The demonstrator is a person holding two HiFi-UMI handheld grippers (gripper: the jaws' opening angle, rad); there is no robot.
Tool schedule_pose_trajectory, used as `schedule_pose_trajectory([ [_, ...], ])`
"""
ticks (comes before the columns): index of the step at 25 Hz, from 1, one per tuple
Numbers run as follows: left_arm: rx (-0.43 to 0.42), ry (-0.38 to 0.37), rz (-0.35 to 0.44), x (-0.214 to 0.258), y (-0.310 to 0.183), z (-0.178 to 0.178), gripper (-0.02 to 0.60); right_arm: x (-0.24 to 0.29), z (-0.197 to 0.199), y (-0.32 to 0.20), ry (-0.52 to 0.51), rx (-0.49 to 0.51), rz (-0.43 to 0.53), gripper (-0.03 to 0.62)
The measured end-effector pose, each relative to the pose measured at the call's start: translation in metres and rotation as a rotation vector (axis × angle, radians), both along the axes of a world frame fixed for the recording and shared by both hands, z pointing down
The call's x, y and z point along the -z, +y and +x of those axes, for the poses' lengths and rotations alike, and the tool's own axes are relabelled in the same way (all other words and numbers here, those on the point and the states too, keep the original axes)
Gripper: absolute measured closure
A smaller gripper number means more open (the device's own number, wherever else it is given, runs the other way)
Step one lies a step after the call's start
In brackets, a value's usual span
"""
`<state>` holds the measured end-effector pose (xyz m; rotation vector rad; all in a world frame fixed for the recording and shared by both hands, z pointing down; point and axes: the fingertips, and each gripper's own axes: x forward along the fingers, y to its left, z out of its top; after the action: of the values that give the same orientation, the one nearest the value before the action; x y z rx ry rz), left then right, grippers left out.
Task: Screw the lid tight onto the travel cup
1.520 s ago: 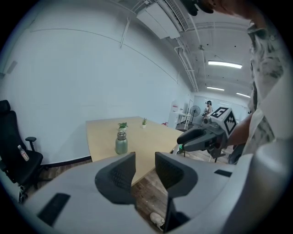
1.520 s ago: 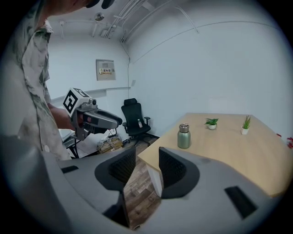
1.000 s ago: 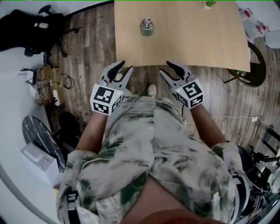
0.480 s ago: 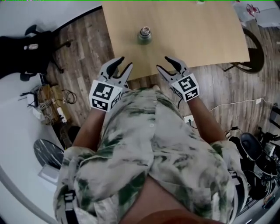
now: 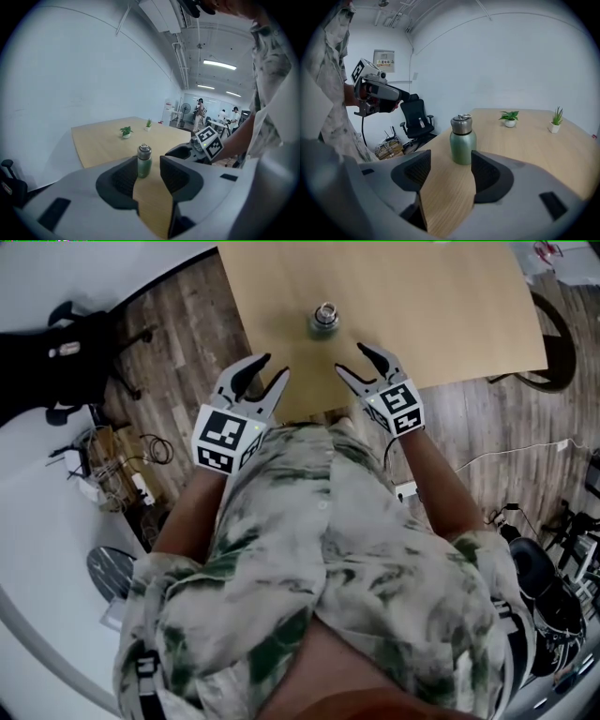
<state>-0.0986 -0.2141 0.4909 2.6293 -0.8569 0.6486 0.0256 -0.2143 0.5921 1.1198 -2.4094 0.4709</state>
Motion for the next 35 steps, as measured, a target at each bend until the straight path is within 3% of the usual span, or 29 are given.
schedule_pose_trajectory([
  [9,0.002,-0.006,-0.015,-0.01,-0.018,-0.024,0.437,-0.034,-0.024,-0.045,-0.005,-0.015,-0.013,0.231],
  [18,0.034,-0.013,-0.029,-0.019,-0.031,-0.04,0.425,-0.057,-0.038,-0.082,-0.009,-0.012,-0.018,0.194],
  [35,0.063,-0.015,-0.036,-0.026,-0.033,-0.055,0.405,-0.08,-0.058,-0.111,0.025,-0.009,-0.008,0.183],
])
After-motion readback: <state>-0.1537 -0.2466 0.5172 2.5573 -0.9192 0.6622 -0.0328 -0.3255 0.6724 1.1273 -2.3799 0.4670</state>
